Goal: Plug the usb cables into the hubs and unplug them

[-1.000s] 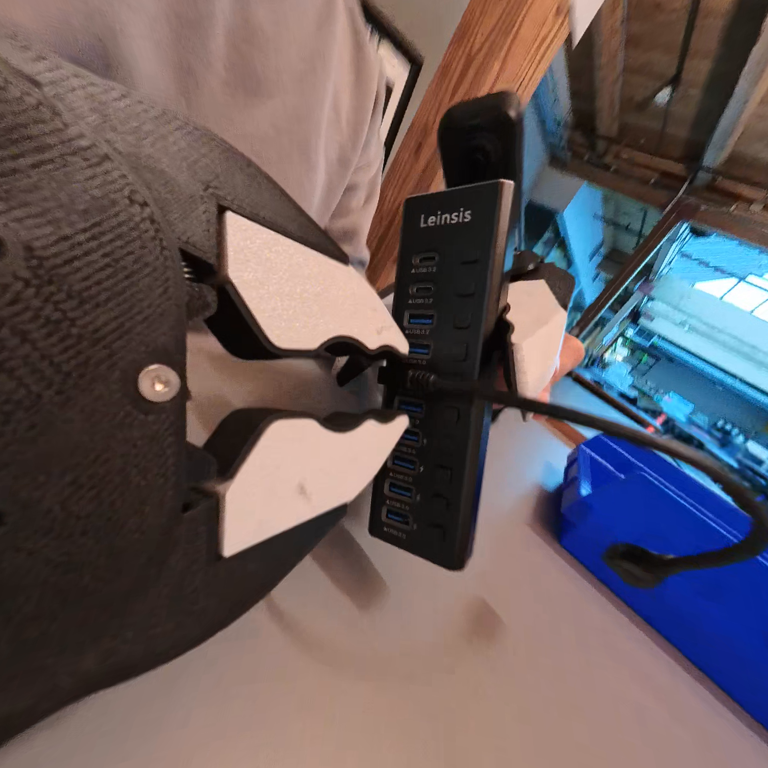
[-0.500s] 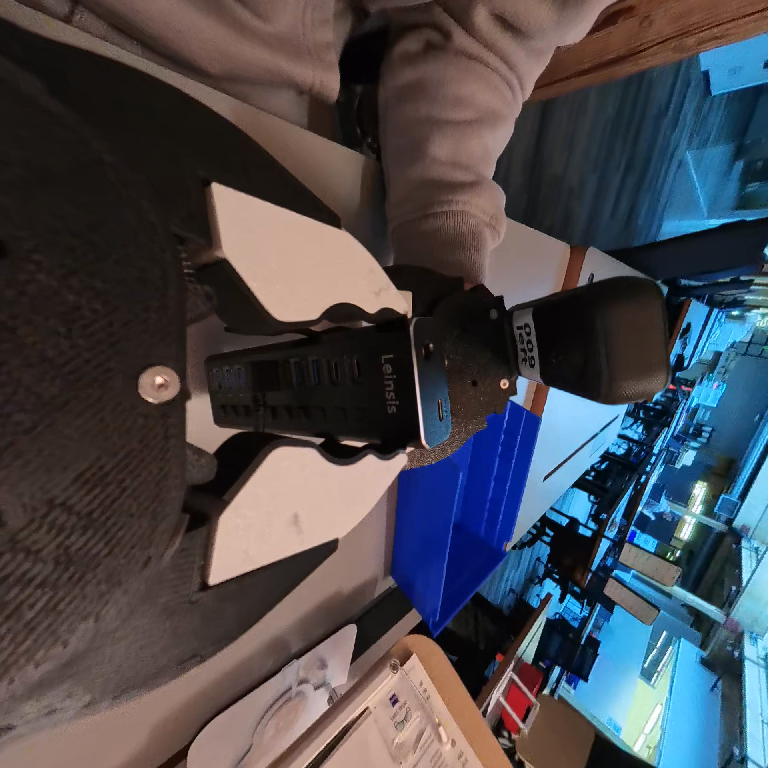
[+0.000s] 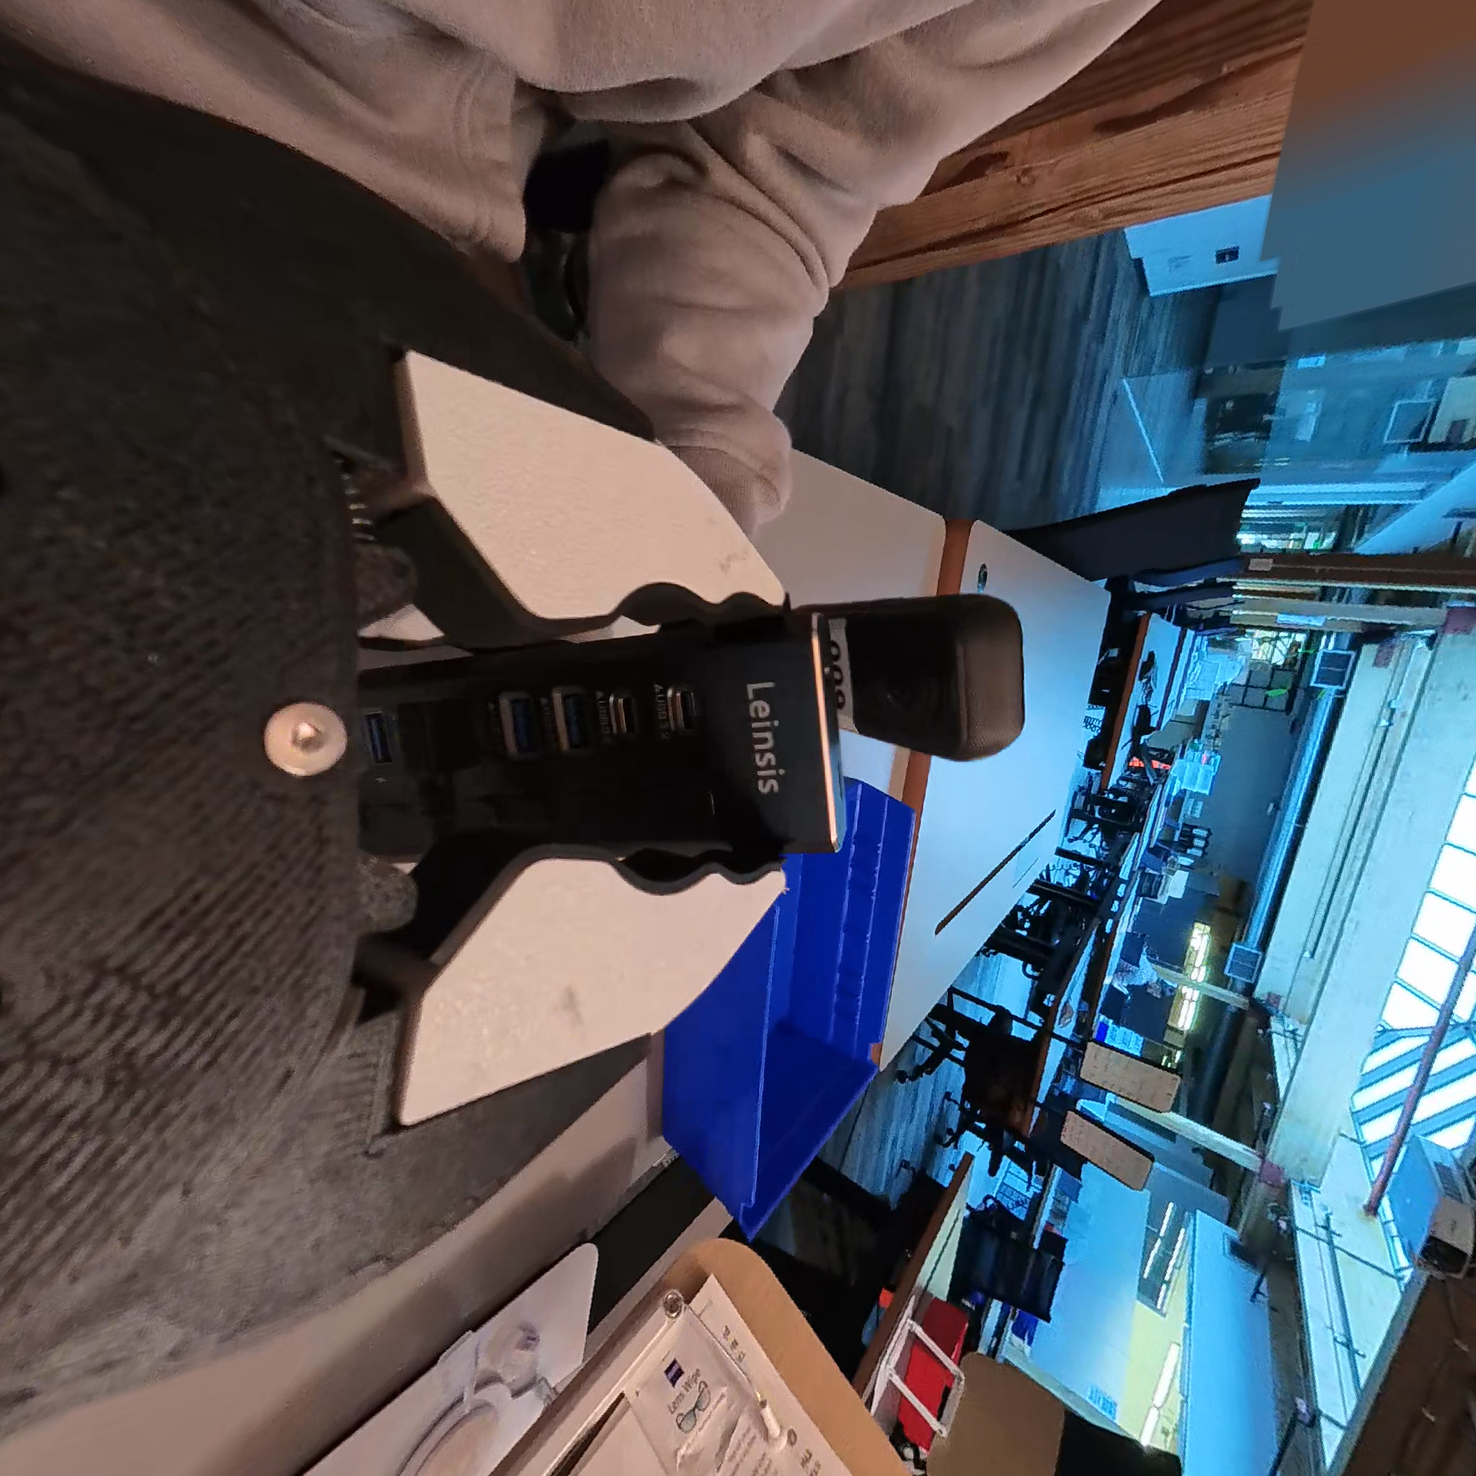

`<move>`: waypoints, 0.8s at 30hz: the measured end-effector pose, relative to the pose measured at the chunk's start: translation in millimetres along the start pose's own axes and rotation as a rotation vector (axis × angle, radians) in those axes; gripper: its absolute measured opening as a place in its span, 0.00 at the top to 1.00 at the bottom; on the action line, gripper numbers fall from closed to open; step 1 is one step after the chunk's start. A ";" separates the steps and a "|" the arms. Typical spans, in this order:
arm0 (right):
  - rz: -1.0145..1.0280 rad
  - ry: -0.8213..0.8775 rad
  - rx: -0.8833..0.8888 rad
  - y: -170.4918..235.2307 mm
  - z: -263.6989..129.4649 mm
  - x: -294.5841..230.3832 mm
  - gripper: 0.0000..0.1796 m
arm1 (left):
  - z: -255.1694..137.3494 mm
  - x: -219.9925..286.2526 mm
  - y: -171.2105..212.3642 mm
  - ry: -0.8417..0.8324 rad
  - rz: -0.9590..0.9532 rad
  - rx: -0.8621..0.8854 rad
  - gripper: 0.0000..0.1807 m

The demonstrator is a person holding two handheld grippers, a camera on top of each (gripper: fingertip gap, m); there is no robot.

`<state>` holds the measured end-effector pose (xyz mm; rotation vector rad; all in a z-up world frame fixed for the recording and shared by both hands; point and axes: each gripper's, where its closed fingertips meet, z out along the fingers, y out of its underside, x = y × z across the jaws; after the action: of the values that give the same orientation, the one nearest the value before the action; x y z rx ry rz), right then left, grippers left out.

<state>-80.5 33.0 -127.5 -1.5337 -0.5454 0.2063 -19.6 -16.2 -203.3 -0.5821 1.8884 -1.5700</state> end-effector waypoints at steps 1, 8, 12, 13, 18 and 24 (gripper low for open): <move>0.012 0.008 0.015 -1.4 -0.6 1.2 0.69 | 1.4 -0.4 -1.4 -0.010 0.002 0.011 0.61; -0.040 0.034 -0.094 9.3 -17.8 3.7 0.69 | 2.8 -2.1 8.2 -0.016 0.045 -0.035 0.62; -0.027 0.048 -0.059 6.8 -20.3 6.0 0.69 | 5.4 -1.0 5.8 -0.012 0.022 -0.028 0.62; -0.025 0.061 -0.060 7.8 -21.2 8.2 0.70 | 6.2 -0.1 5.6 -0.001 0.002 -0.028 0.62; 0.007 0.163 -0.115 18.6 -35.9 21.5 0.63 | -0.6 -18.5 12.4 -0.076 -0.076 -0.054 0.62; 0.604 0.195 -0.064 62.7 -50.6 43.6 0.74 | -11.5 -26.9 9.5 -0.108 -0.039 -0.027 0.62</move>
<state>-6.6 11.0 -177.0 -1.7273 0.0794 0.4979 -7.7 12.0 -206.7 -0.7054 1.8303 -1.5077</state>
